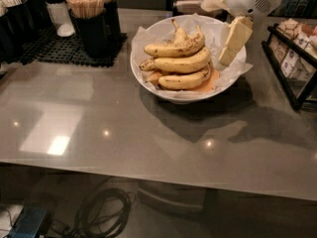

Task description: Pick banana from white bowl

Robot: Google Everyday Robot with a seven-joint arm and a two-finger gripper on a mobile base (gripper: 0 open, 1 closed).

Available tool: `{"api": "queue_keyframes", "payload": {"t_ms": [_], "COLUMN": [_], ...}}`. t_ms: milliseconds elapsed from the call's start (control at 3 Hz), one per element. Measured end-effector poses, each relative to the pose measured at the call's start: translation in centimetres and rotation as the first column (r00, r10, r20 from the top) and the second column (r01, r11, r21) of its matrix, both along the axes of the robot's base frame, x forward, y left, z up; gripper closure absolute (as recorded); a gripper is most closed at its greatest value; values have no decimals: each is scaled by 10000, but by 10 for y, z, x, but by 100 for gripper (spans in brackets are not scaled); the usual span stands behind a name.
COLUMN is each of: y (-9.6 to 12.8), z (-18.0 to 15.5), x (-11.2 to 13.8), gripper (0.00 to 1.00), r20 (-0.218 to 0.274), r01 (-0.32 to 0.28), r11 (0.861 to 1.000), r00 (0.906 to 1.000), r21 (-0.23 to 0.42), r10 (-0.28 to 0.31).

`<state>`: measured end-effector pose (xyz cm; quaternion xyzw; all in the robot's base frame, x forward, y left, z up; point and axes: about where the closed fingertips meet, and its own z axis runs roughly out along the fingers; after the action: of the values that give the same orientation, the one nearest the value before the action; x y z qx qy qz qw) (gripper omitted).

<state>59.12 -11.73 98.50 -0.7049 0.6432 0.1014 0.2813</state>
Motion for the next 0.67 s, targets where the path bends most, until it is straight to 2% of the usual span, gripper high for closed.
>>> {"api": "queue_keyframes", "payload": {"t_ms": [333,667], "y": [7,24], "z": [-3,-13], "x": [19,41], "gripper": [0,0], "r20": [101,-96], "r01": [6,-355], "r11": [10000,9992], "r00": [9999,9993], "r21": [-5,-173], "r10": [-6,353]}}
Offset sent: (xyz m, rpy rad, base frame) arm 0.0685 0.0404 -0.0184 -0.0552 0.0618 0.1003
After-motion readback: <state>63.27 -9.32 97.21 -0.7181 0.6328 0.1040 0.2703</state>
